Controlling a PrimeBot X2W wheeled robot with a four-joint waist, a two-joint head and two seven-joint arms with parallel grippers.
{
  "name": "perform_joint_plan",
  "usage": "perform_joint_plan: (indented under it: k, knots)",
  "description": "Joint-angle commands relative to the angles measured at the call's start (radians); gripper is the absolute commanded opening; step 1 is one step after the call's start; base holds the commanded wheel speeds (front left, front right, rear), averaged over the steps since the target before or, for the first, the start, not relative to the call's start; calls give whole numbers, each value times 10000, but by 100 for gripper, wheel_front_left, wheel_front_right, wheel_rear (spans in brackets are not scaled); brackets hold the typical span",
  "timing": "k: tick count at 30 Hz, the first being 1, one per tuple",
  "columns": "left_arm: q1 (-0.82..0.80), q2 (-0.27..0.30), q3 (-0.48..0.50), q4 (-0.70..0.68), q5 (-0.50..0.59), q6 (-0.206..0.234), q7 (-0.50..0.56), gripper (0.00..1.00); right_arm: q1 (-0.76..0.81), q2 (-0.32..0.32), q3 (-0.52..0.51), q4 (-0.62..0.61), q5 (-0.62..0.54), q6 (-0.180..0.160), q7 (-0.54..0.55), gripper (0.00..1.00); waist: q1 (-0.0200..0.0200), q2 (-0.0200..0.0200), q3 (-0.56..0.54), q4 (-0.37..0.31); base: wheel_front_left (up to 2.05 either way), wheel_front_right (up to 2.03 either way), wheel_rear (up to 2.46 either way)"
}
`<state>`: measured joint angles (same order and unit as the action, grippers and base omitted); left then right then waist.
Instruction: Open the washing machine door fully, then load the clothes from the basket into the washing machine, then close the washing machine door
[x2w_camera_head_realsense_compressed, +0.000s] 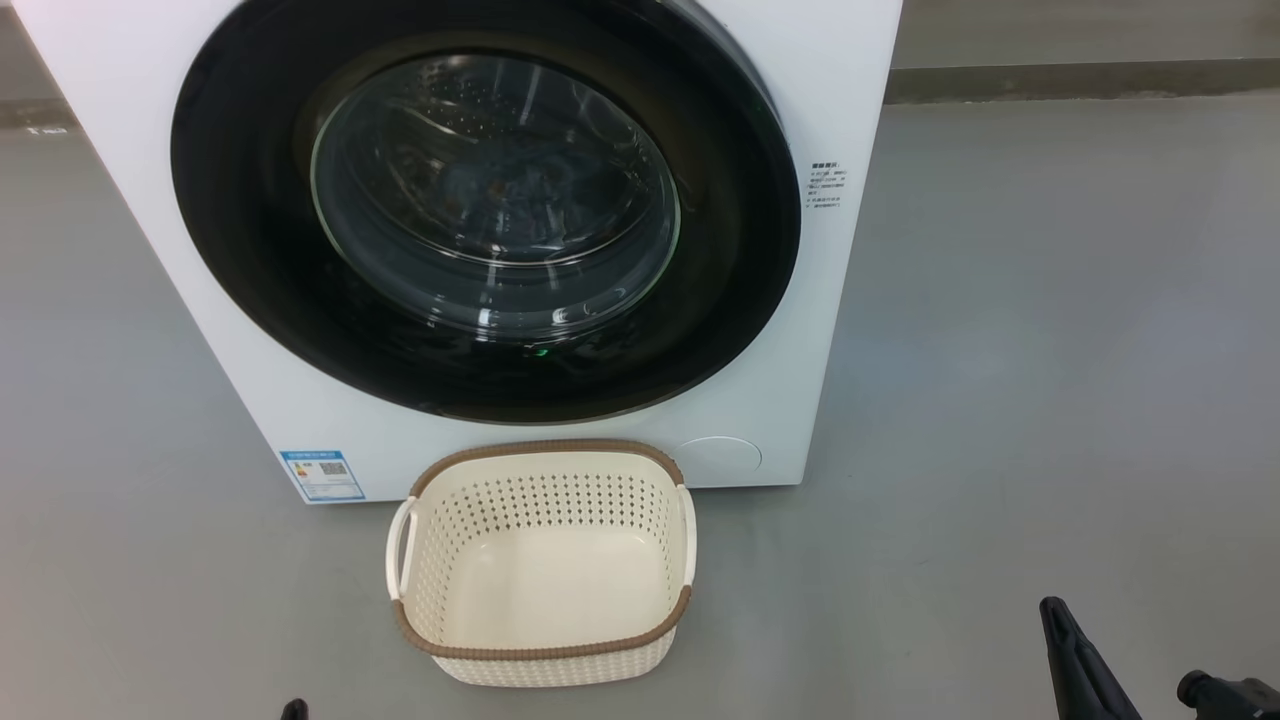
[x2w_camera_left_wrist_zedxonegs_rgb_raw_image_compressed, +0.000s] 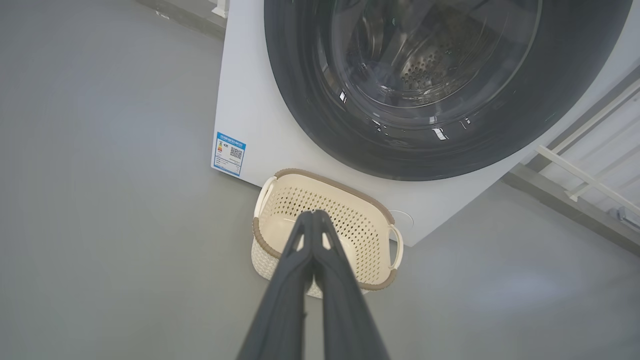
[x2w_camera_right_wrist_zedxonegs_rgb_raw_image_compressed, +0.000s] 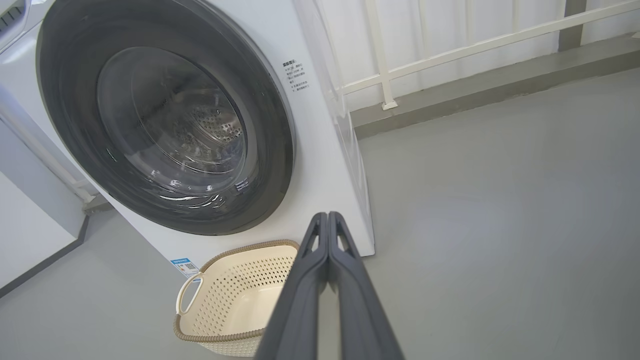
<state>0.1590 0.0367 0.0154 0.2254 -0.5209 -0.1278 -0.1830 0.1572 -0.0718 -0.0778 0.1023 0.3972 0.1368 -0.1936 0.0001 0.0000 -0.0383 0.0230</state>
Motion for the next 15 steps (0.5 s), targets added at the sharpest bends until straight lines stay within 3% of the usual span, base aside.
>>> perform_joint_plan:
  k: [1, 15]
  knots:
    - [-430, 92, 168, -186, -211, -6, 34, 0, -430, -94, 17, -196, 300, -12, 48, 0, 0, 0, 3, -2, 0, 0, 0]
    - [-767, 99, 291, -128, -1813, -9, 475, 0, -760, -79, 3, 46, 2112, -20, 467, 0, 0, 0, 65, -36, 0, 0, 0]
